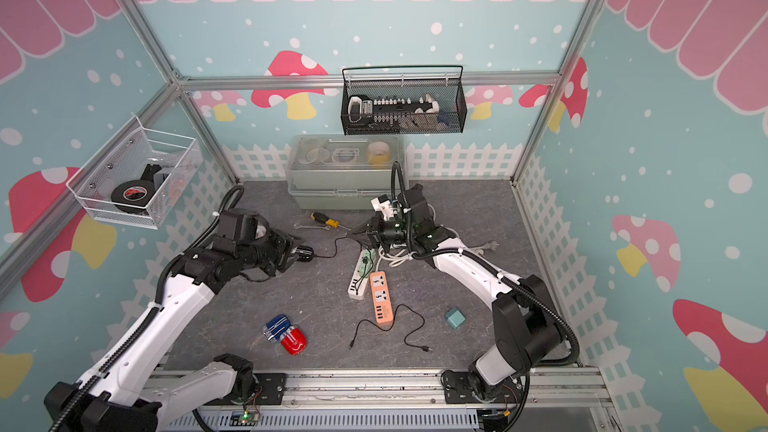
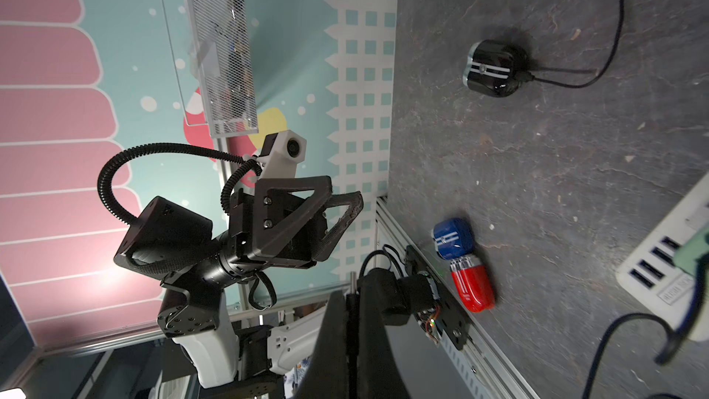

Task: Charge the electric shaver
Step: Pick up the electric shaver from the center of the board.

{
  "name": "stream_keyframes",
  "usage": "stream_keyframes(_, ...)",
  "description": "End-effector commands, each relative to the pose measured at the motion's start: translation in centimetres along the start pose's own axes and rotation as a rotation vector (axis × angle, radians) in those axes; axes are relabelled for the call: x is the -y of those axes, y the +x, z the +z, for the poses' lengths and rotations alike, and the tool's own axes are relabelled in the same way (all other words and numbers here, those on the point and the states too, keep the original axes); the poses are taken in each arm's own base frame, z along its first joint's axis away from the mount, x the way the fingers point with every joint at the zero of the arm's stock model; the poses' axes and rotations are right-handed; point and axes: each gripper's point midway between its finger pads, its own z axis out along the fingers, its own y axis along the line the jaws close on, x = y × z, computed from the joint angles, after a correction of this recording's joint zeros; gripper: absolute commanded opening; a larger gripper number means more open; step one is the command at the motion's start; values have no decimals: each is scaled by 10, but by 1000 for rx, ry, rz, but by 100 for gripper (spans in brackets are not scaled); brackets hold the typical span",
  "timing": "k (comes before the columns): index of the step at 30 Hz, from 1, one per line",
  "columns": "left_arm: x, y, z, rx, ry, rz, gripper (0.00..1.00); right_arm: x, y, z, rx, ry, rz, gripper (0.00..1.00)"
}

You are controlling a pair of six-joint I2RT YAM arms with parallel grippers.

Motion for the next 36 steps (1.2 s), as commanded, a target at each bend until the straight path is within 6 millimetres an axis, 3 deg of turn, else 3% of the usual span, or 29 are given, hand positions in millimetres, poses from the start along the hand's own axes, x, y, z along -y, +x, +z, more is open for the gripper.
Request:
stream_keyframes(1,-81,16,-6,-6,-205,-146,49,-8,8,0,-57,-3,-94,0)
stream_keyframes(6,-140,25,-6,23,-290,-223,55,-6,5,7,-64,-19,-86,0)
stream_keyframes(8,-152,19,-8,71,-324,-213,82,-7,10,7,-94,-35,-82,0)
stream_keyframes(9,-160,20,-5,71,-349,-243,86,-6,11,7,-97,-33,-80,0)
stream_keyframes(13,-172,25,19,88,-298,-434,86,-1,14,8,-109,-33,-69,0)
stream_keyframes(17,-177,23,27,142,-272,-531,85,1,16,7,-105,-32,-62,0)
stream_keyframes(22,-188,16,30,190,-346,-511,87,0,19,3,-96,-37,-56,0)
stream_keyframes(27,-185,3,32,253,-330,-490,87,0,20,1,-89,-35,-51,0)
stream_keyframes(36,-198,0,34,275,-416,-466,87,1,18,3,-80,-44,-37,0)
